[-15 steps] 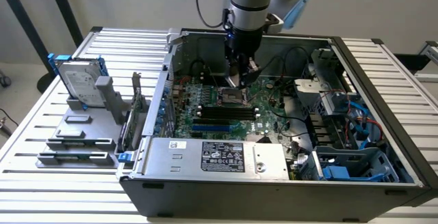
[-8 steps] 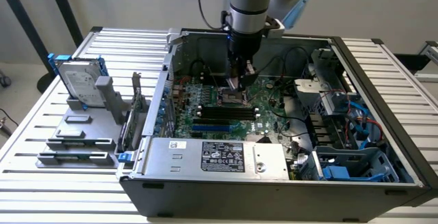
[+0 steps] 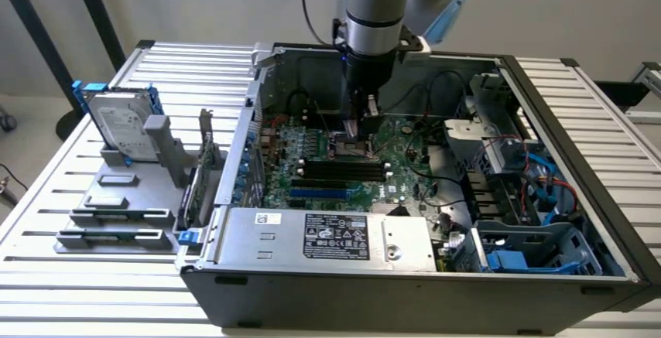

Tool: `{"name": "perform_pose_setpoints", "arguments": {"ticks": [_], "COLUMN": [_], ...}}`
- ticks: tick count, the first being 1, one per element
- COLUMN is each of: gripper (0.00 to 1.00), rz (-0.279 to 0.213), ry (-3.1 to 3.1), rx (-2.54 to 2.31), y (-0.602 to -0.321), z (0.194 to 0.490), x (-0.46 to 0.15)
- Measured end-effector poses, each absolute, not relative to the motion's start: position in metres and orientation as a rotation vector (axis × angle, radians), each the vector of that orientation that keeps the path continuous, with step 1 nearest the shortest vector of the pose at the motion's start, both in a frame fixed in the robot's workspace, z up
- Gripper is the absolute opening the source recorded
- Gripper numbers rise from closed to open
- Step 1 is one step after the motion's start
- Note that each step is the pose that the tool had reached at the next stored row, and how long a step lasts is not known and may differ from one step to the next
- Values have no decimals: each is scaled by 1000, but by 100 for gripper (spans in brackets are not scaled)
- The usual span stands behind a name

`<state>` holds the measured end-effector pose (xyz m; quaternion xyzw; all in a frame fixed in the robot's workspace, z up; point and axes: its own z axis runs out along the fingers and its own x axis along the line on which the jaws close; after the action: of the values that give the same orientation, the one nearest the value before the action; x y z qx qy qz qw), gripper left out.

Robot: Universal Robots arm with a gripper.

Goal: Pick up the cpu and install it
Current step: 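Place the cpu into insertion slot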

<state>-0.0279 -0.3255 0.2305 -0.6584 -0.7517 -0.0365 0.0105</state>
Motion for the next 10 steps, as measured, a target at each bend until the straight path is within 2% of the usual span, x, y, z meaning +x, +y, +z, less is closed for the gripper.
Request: {"name": "perform_pose_setpoints", "arguments": {"ticks": [10], "gripper": [55], "rz": [-116], "ry": [-2191], "rx": [-2226], "y": [-326], "z": [224], "x": [-30]}}
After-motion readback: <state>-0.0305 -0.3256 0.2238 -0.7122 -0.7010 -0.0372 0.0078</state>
